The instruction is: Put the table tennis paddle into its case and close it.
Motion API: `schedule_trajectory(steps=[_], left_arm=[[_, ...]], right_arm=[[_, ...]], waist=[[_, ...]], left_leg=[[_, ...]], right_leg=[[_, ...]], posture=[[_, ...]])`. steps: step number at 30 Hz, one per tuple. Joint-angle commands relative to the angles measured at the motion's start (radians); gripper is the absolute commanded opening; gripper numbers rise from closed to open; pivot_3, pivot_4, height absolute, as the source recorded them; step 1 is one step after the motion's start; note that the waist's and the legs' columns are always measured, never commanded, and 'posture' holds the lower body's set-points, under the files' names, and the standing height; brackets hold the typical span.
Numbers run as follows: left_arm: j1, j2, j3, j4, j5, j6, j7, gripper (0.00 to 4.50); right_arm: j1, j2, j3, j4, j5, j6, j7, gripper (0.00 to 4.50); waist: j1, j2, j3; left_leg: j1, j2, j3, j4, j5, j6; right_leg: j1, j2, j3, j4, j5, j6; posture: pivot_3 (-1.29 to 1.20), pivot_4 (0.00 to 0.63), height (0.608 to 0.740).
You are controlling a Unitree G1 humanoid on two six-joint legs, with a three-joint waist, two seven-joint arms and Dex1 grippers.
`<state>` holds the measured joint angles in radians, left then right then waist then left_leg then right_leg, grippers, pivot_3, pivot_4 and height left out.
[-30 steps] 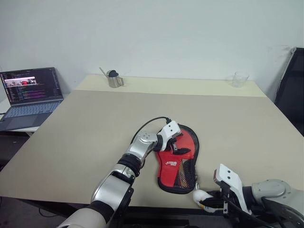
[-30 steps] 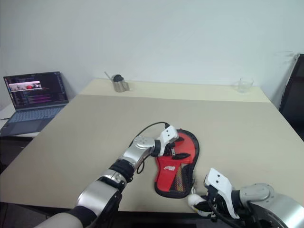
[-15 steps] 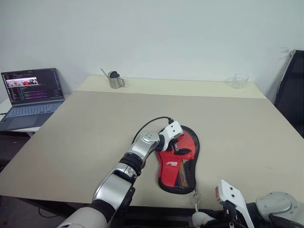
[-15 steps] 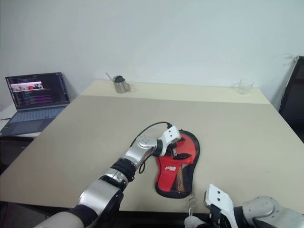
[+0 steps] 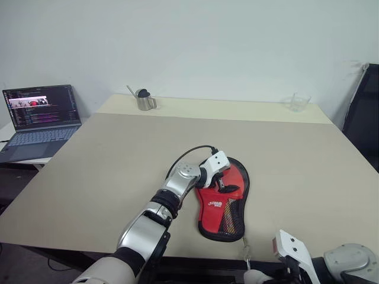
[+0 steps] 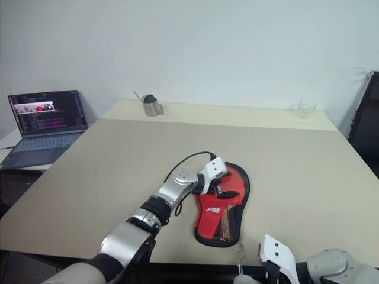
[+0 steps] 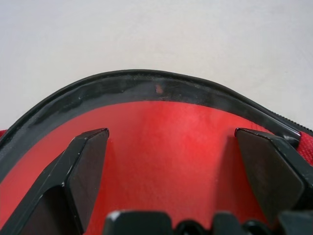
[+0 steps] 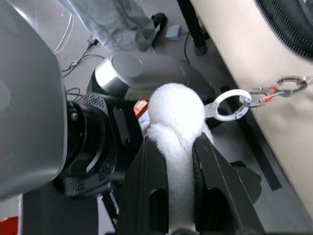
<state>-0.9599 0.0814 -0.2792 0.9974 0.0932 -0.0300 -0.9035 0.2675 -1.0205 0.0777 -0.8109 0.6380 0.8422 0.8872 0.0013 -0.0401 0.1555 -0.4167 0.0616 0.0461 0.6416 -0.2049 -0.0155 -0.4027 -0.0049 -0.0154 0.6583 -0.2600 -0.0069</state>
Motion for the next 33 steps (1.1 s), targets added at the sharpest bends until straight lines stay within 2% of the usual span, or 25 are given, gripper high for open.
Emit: schedule_trajectory(steps=[1,5,8,14,20,26,30,33], left_arm=[[0.031,0.001,-0.045,0.067,0.066,0.023,0.022,4.50],[0.036,0.004,-0.046,0.066,0.067,0.022,0.021,4.50],[0.034,0.005,-0.047,0.066,0.068,0.022,0.021,4.50],[0.029,0.002,-0.045,0.069,0.069,0.010,0.021,4.50],[0.007,0.001,-0.006,0.081,0.041,0.008,0.047,4.50],[0.000,0.044,0.072,0.020,-0.033,-0.007,-0.017,4.50],[0.018,0.106,0.115,-0.106,-0.105,-0.013,-0.141,4.50],[0.049,0.163,0.143,-0.262,-0.167,0.047,-0.223,4.50]], right_arm=[[0.024,-0.022,-0.009,-0.047,0.015,-0.019,0.032,0.20],[0.024,-0.030,0.012,-0.039,-0.013,-0.036,0.022,0.20],[-0.014,-0.014,0.028,-0.004,-0.069,-0.032,-0.037,0.20],[-0.027,-0.020,0.025,0.029,-0.081,-0.044,-0.011,2.17],[-0.044,-0.055,-0.076,0.115,-0.116,-0.093,0.021,4.20],[-0.129,-0.117,-0.197,0.285,-0.141,-0.163,0.106,4.20],[-0.260,-0.138,-0.204,0.415,-0.159,-0.217,0.169,4.20],[-0.361,-0.138,-0.168,0.522,-0.188,-0.250,0.206,4.20]], waist=[[0.000,0.000,0.000],[0.000,0.000,0.000],[-0.001,0.000,0.000],[-0.001,-0.001,0.000],[-0.001,-0.001,0.000],[-0.005,-0.001,0.002],[-0.018,0.000,0.013],[-0.018,0.000,0.017]], left_leg=[[0.000,0.000,0.000,0.000,0.000,0.000],[0.000,0.000,0.000,-0.001,0.000,0.000],[0.000,0.000,-0.001,-0.001,0.000,0.000],[0.000,0.000,-0.001,-0.001,0.000,0.000],[0.000,0.000,-0.001,-0.001,0.000,0.000],[0.000,-0.001,0.000,-0.001,0.000,0.000],[0.000,-0.001,0.005,-0.005,0.000,0.000],[-0.001,-0.001,0.008,-0.011,0.000,0.000]], right_leg=[[0.000,0.000,0.000,0.000,0.000,0.000],[0.000,0.000,-0.001,0.000,0.000,0.000],[0.000,0.000,-0.001,-0.001,0.000,0.000],[0.000,0.000,-0.001,-0.001,0.000,0.000],[0.000,0.000,-0.001,-0.001,0.000,0.000],[-0.001,0.000,0.000,-0.001,0.000,0.000],[-0.004,0.003,0.001,0.000,0.003,0.005],[-0.006,0.005,0.003,0.000,0.002,0.003]], posture=[[0.00,0.150,0.740],[0.00,0.150,0.740],[0.00,0.150,0.740],[0.00,0.150,0.740],[0.00,0.150,0.740],[0.00,0.150,0.740],[0.00,0.150,0.740],[0.00,0.150,0.740]])
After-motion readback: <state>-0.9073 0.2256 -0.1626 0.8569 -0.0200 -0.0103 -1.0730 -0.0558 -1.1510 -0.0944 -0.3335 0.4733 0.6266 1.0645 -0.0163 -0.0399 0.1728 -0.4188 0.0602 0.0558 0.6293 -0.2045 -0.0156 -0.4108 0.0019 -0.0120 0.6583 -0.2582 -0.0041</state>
